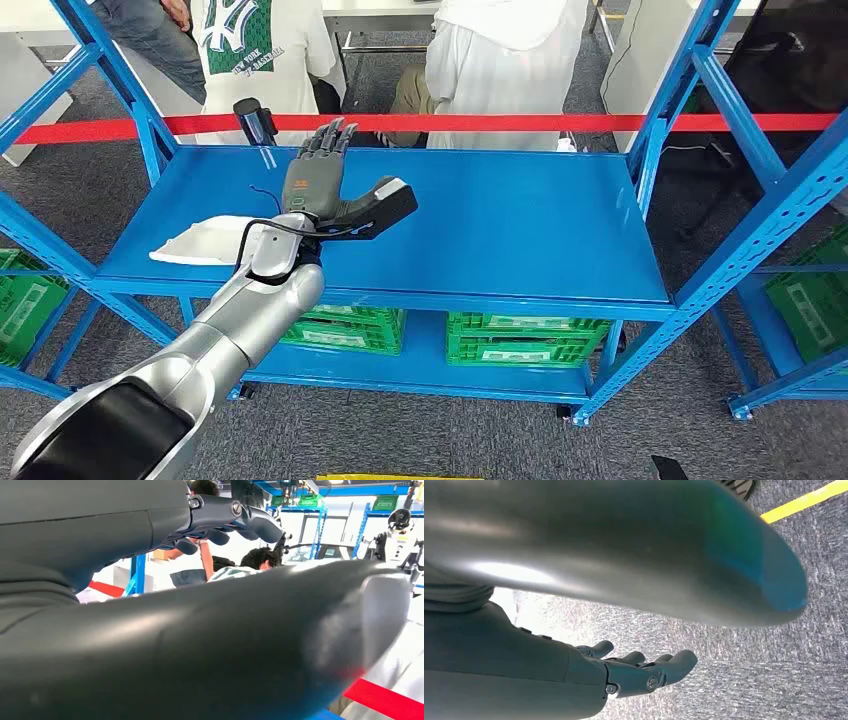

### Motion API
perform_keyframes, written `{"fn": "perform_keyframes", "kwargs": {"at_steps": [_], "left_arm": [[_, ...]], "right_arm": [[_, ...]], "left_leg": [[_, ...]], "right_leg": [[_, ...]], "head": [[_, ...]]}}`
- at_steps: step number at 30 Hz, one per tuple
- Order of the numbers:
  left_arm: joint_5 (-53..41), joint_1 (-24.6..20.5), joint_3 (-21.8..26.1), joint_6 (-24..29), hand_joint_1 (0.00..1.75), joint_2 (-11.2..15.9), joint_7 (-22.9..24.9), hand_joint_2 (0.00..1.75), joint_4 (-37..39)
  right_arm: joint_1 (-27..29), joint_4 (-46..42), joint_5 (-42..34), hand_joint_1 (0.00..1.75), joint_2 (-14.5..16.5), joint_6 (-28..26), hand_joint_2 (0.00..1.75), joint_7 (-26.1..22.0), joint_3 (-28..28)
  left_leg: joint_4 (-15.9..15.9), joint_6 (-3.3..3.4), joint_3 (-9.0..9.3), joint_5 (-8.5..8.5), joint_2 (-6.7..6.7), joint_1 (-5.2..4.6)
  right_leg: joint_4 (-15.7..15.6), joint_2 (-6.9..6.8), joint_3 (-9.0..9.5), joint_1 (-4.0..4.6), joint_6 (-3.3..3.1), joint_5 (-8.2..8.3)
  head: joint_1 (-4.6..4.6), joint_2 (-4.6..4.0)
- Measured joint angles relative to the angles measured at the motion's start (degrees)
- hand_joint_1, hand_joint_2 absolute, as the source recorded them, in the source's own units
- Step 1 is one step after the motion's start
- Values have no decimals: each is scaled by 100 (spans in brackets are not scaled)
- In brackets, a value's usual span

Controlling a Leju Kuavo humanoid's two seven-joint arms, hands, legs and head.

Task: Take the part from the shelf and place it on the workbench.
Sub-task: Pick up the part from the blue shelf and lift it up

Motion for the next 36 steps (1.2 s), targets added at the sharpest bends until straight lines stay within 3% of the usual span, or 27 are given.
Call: {"fn": "perform_keyframes", "kwargs": {"at_steps": [23,30,36], "left_arm": [[-70,-37,0,-47,0,-84,126,0,-11],[-373,-68,-17,-208,0,-39,796,0,13],[-409,-153,-20,-486,0,357,1411,0,92]], "right_arm": [[-1,0,-102,0,0,23,0,-310,-134],[-1,0,-79,0,-1,21,0,-283,-138],[2,0,-10,0,-4,50,0,-293,-138]], "left_leg": [[41,6,-16,2,-1,-25],[41,6,-17,2,0,-25],[40,5,-16,2,8,-23]], "right_leg": [[-7,-2,12,-18,49,28],[-6,-2,13,-17,49,28],[-5,1,10,-14,48,28]], "head": [[0,1],[2,0],[0,0]]}}
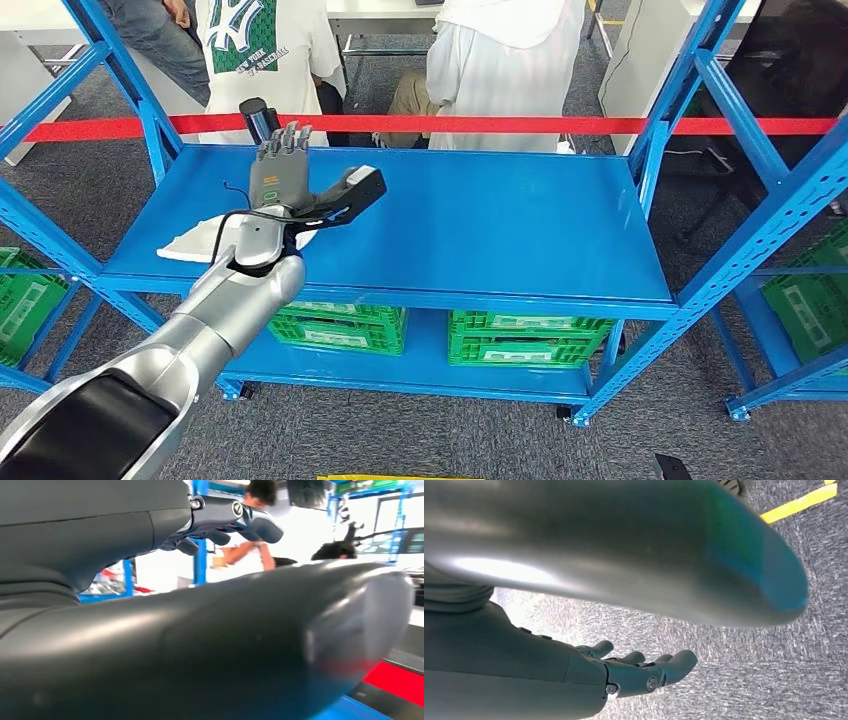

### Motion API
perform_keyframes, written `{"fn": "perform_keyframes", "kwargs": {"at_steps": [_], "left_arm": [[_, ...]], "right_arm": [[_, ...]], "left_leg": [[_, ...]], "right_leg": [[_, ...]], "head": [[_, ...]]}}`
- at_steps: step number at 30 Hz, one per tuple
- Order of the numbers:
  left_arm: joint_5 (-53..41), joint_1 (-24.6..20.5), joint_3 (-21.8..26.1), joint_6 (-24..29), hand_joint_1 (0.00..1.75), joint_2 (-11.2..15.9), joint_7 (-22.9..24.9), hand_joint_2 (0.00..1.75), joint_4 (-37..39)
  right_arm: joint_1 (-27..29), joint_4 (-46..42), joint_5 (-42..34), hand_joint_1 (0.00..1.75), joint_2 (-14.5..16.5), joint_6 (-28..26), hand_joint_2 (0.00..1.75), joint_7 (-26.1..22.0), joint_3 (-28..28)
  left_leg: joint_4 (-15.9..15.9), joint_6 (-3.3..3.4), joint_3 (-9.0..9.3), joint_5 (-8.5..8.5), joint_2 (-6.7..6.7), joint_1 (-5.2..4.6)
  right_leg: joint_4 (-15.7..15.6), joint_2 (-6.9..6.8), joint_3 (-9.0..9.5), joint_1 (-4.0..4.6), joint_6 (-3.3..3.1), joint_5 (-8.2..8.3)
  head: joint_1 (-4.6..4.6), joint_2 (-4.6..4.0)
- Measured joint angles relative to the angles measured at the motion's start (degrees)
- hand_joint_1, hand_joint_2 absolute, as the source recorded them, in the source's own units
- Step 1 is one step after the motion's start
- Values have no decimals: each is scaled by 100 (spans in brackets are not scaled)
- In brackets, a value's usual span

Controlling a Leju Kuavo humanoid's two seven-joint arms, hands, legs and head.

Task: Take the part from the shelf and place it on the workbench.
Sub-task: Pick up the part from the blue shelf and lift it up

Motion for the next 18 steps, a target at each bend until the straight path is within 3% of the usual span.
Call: {"fn": "perform_keyframes", "kwargs": {"at_steps": [11,18], "left_arm": [[107,25,34,-394,0,725,491,0,155],[281,179,179,-584,0,956,460,0,203]], "right_arm": [[-3,0,101,0,3,-2,0,8,0],[-5,0,117,0,8,-1,0,4,0]], "left_leg": [[-1,0,-4,0,-1,0],[-1,0,-5,0,-3,0]], "right_leg": [[0,0,-2,0,0,-1],[0,-3,-1,-1,0,-1]], "head": [[1,0],[0,1]]}}
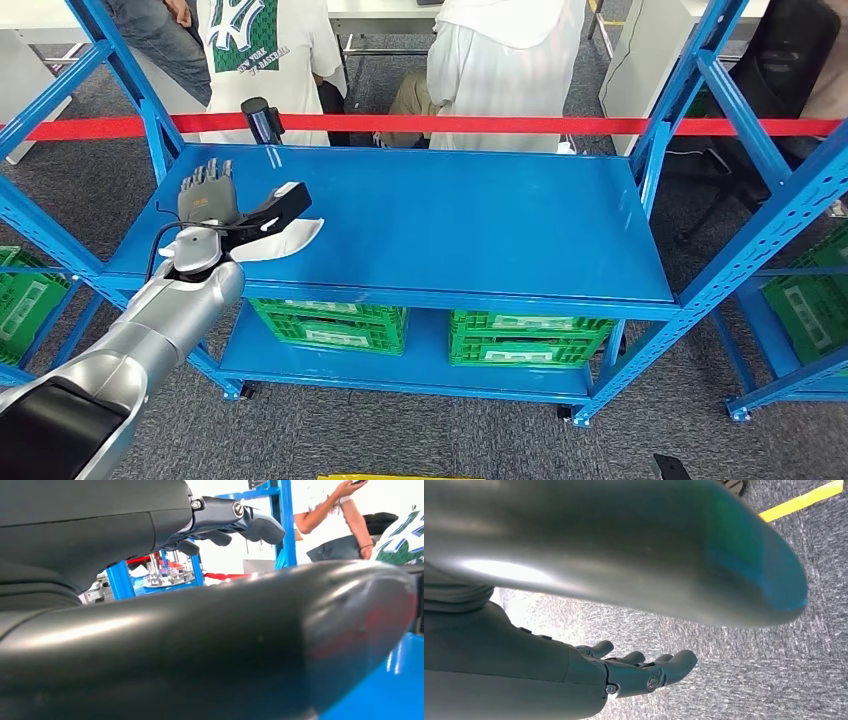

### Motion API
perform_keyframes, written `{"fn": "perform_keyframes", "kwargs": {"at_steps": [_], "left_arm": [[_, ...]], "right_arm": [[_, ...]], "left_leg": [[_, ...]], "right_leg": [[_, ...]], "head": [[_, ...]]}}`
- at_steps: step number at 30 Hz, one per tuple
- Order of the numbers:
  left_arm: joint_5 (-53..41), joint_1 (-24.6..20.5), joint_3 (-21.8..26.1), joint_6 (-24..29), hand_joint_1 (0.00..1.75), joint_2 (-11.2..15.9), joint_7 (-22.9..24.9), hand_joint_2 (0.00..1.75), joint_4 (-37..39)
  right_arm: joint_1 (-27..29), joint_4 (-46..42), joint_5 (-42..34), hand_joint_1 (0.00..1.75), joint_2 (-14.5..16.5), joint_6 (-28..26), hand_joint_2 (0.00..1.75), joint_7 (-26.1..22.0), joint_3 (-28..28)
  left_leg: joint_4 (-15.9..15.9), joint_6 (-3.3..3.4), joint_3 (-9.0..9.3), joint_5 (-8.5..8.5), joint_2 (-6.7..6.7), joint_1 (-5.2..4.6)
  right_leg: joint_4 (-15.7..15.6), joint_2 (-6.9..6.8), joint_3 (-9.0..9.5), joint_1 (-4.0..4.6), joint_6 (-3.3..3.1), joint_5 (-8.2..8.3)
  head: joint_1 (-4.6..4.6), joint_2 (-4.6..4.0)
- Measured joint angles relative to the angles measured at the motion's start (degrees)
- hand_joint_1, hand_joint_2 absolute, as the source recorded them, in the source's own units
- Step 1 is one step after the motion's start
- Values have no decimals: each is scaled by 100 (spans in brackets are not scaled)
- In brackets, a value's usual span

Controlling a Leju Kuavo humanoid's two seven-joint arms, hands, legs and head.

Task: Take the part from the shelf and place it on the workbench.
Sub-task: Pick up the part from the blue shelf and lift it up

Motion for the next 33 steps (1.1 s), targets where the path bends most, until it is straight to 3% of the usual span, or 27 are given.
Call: {"fn": "perform_keyframes", "kwargs": {"at_steps": [6,17,33], "left_arm": [[15,55,38,-61,0,49,-78,0,4],[246,249,270,-276,0,66,-858,0,-9],[-185,164,294,-573,0,194,-1158,0,-57]], "right_arm": [[-1,0,-2,0,4,-3,0,1,0],[-1,0,-76,0,53,-73,0,117,-40],[1,0,-96,0,84,-83,0,105,-151]], "left_leg": [[1,0,-1,0,0,-1],[1,0,-1,0,2,-1],[1,0,-1,0,4,-1]], "right_leg": [[-1,0,1,-1,0,0],[-1,1,-4,-1,0,0],[-1,2,-6,-1,0,0]], "head": [[0,-1],[0,-1],[0,0]]}}
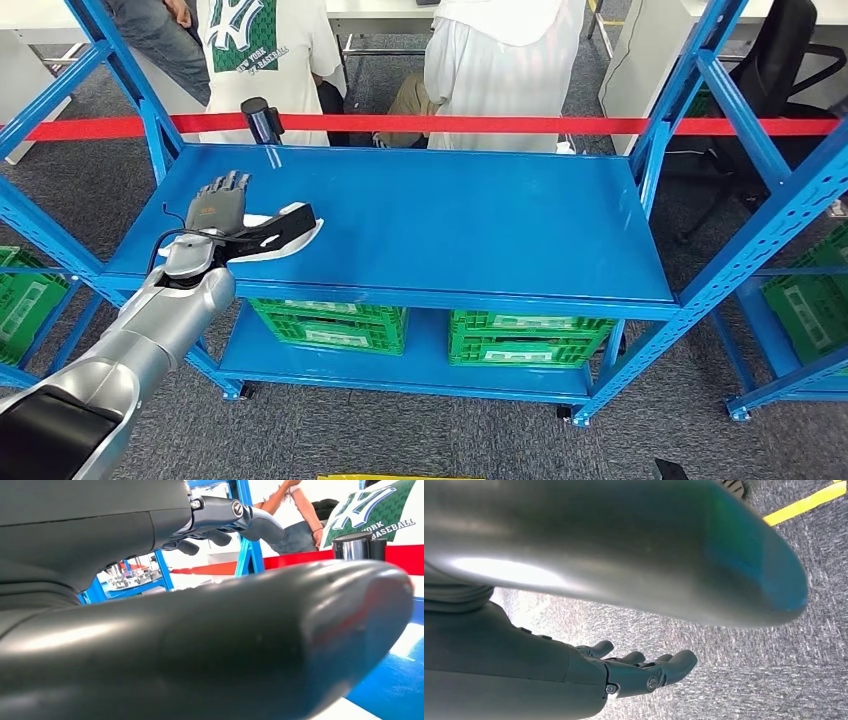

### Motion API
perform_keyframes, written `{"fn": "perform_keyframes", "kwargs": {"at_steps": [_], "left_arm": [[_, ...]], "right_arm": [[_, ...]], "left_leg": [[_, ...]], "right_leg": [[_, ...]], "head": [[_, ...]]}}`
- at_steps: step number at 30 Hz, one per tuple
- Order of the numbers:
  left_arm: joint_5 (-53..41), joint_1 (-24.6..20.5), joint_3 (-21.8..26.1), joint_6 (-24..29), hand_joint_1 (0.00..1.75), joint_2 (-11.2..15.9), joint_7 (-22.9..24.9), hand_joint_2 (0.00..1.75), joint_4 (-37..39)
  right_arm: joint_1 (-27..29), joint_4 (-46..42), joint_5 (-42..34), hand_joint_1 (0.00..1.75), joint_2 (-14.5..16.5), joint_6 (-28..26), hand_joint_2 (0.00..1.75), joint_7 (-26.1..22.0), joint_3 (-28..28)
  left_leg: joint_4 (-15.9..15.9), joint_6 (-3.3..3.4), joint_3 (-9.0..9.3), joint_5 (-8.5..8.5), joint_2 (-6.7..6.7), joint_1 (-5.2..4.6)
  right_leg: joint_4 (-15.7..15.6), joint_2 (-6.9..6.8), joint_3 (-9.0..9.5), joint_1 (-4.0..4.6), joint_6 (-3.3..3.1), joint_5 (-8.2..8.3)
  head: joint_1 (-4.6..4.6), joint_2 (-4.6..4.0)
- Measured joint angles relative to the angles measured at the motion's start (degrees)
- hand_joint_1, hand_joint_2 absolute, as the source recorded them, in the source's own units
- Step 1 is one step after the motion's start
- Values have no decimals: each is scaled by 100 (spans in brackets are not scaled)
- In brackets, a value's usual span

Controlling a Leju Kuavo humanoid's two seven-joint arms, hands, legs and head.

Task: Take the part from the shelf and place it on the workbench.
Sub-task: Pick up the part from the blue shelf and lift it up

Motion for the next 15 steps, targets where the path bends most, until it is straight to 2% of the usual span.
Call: {"fn": "perform_keyframes", "kwargs": {"at_steps": [11,15], "left_arm": [[-59,0,-16,-48,0,43,-45,0,0],[-108,3,-20,-74,0,90,-196,0,0]], "right_arm": [[2,0,-9,0,0,-3,0,-1,-59],[2,0,-9,0,0,1,0,-8,-80]], "left_leg": [[0,0,0,0,1,0],[0,0,0,0,3,0]], "right_leg": [[0,0,-1,0,0,0],[0,0,1,0,0,0]], "head": [[0,-2],[0,-1]]}}
